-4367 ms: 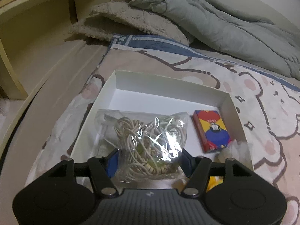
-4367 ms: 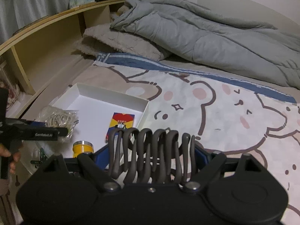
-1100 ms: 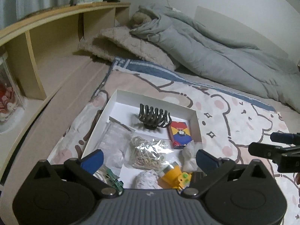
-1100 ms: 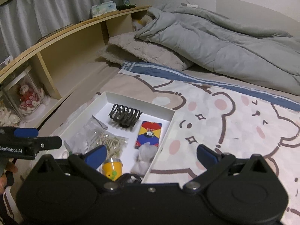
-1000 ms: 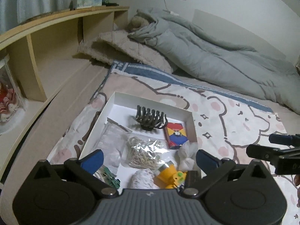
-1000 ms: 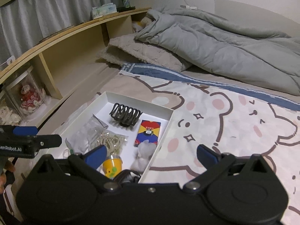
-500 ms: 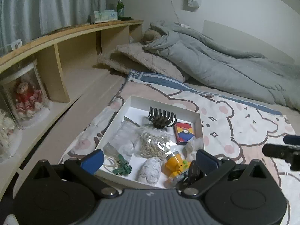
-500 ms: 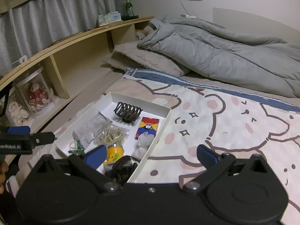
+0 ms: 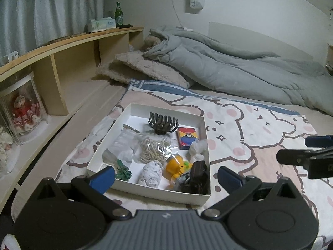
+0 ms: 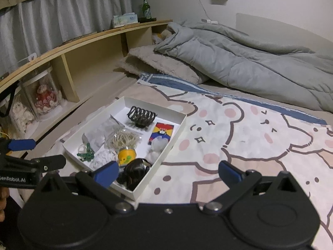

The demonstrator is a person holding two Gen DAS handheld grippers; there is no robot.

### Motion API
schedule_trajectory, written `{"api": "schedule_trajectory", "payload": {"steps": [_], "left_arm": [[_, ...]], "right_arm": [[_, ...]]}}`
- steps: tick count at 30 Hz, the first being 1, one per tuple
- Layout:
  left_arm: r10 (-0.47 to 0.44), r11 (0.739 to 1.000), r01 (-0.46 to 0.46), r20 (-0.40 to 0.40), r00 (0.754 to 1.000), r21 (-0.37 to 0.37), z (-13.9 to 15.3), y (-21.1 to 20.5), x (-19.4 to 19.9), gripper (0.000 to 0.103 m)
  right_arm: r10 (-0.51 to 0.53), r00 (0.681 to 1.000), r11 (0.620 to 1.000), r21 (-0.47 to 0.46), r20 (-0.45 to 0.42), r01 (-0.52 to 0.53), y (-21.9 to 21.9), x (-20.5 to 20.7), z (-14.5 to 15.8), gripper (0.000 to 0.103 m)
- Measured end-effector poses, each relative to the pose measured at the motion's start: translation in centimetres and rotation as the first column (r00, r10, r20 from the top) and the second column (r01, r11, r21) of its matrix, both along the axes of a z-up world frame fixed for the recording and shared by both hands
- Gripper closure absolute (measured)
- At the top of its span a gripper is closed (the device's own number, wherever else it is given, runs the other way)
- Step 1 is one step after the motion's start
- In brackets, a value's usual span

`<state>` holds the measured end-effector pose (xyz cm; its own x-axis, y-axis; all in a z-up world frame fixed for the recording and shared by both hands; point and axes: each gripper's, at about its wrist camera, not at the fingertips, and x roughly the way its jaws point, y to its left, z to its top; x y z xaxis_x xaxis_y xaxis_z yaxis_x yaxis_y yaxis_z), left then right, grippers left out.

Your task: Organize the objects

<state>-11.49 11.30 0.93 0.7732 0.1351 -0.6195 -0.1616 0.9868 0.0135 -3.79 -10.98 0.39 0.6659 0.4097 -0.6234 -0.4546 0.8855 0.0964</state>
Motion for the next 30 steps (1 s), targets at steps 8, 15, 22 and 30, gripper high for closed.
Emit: {"api": "schedule_trajectory", "payload": {"steps": [8, 15, 22, 30], "left_arm": [[0.038, 0.999, -0.038, -0.012, 0.999, 0.015, -0.4, 0.3, -0.2, 0.0], [0.051, 0.999, -0.051, -0.014, 0.999, 0.009, -0.6, 0.8, -0.1, 0.0], [0.054, 0.998, -0.054, -0.016, 0.998, 0.01, -0.7, 0.9, -0.1, 0.0], [0.045, 0.999, -0.045, -0.014, 0.999, 0.01, -0.7, 0.7, 0.0, 0.0]], "right_arm": [[-0.011, 1.0, 1.0, -0.006, -0.02, 0.011, -0.8, -0.6, -0.6, 0.0], [-0.017, 1.0, 1.0, -0.009, -0.025, 0.016, -1.2, -0.3, -0.8, 0.0], [-0.013, 1.0, 1.0, -0.014, -0.025, 0.013, -0.9, -0.2, -0.9, 0.0], [-0.013, 1.0, 1.0, -0.01, -0.026, 0.013, -1.1, -0.1, -0.8, 0.0]]}}
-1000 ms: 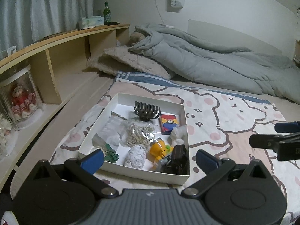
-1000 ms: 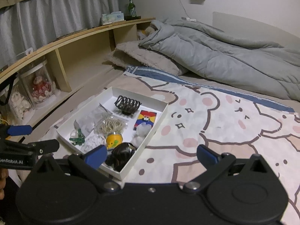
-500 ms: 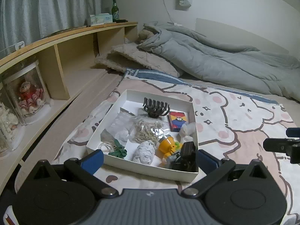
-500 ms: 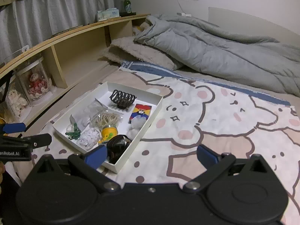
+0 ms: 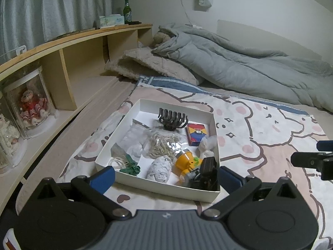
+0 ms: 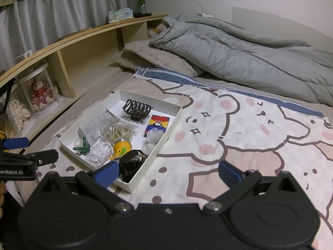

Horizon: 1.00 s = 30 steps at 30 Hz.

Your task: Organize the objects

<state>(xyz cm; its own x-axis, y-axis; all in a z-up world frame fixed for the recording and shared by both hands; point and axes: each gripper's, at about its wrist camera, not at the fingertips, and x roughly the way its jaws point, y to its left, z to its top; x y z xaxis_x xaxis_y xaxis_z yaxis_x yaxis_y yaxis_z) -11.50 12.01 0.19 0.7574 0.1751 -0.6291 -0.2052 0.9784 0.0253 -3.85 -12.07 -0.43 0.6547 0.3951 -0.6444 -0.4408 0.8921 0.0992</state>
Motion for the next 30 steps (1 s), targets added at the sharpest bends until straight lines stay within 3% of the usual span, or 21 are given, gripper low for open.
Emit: {"api": "schedule_trajectory", "payload": {"steps": [30], "left_arm": [[0.002, 1.0, -0.002, -0.003, 1.0, 0.009, -0.13, -0.23, 0.02, 0.0]], "right_arm": [[0.011, 1.0, 1.0, 0.001, -0.014, -0.011, 0.15, -0.04, -0.19, 0.0]]}}
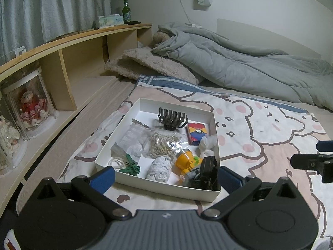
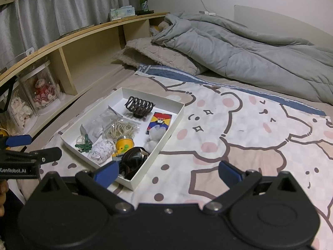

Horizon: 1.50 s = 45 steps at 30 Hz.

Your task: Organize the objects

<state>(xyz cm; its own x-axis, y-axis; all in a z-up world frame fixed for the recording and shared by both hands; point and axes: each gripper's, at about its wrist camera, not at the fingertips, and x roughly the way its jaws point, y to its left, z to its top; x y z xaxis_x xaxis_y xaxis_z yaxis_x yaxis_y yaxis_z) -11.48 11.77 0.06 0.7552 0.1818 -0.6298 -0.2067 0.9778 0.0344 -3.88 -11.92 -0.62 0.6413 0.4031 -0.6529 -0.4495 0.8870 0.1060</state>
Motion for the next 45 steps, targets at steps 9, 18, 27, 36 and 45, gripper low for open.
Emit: {"api": "schedule_trajectory", "payload": {"steps": [9, 18, 27, 36, 45], "left_arm": [[0.001, 1.0, -0.001, -0.002, 1.0, 0.002, -0.05, -0.07, 0.08, 0.0], [-0.001, 1.0, 0.001, -0.002, 1.0, 0.005, -0.06, -0.19, 0.14, 0.0], [-0.001, 1.0, 0.001, -0.002, 1.0, 0.005, -0.09, -0.18, 0.16, 0.0], [-0.002, 1.0, 0.002, -0.002, 1.0, 0.004, -0.08, -0.14, 0.16, 0.0], [0.0, 1.0, 0.0, -0.004, 1.0, 0.005, -0.13, -0.05, 0.19, 0.0]], "right_arm": [[0.0, 1.0, 1.0, 0.001, 0.0, 0.0, 0.05, -0.01, 0.02, 0.0], [0.0, 1.0, 1.0, 0.001, 0.0, 0.0, 0.03, 0.0, 0.05, 0.0], [0.001, 1.0, 1.0, 0.001, -0.001, -0.001, 0.03, -0.05, 0.02, 0.0], [0.008, 1.0, 1.0, -0.001, -0.003, -0.008, 0.32, -0.39, -0.12, 0.0], [0.008, 1.0, 1.0, 0.0, -0.003, -0.008, 0.33, -0.36, -0.09, 0.0]]}}
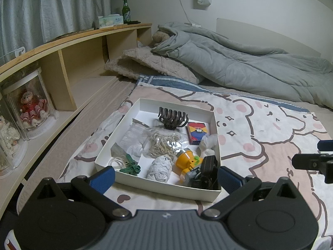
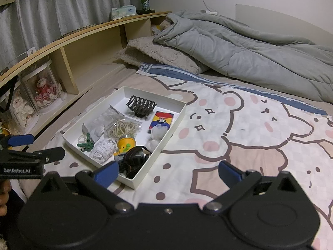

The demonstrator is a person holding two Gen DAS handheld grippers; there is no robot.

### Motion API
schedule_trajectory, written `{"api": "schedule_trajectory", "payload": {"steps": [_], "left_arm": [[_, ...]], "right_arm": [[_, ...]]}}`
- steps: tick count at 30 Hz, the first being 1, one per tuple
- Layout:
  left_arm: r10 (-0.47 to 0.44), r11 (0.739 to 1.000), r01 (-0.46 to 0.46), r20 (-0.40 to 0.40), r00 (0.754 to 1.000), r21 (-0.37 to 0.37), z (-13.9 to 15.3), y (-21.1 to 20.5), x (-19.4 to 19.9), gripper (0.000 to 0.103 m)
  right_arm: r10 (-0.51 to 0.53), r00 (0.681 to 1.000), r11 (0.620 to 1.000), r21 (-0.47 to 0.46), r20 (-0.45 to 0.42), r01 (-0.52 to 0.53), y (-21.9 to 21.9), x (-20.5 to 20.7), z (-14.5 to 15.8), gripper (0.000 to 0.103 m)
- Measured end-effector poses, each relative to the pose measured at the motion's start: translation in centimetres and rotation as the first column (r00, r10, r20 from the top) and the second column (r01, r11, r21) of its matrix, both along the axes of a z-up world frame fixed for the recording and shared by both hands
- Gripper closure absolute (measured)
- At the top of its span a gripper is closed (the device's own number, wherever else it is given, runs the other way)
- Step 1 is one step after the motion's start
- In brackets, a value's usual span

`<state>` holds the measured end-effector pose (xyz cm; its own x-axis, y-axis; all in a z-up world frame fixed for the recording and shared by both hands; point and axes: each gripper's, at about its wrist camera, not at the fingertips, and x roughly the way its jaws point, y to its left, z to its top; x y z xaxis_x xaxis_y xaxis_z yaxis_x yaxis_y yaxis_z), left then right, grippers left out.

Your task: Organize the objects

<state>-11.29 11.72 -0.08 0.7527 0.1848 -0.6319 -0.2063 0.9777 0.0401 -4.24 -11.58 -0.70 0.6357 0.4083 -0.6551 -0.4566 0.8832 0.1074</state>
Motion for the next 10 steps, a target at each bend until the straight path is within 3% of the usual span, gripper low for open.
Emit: {"api": "schedule_trajectory", "payload": {"steps": [10], "left_arm": [[0.009, 1.0, -0.009, 0.001, 1.0, 0.002, -0.04, -0.09, -0.02, 0.0]], "right_arm": [[0.0, 1.0, 1.0, 0.0, 0.0, 0.0, 0.07, -0.11, -0.03, 0.0]]}}
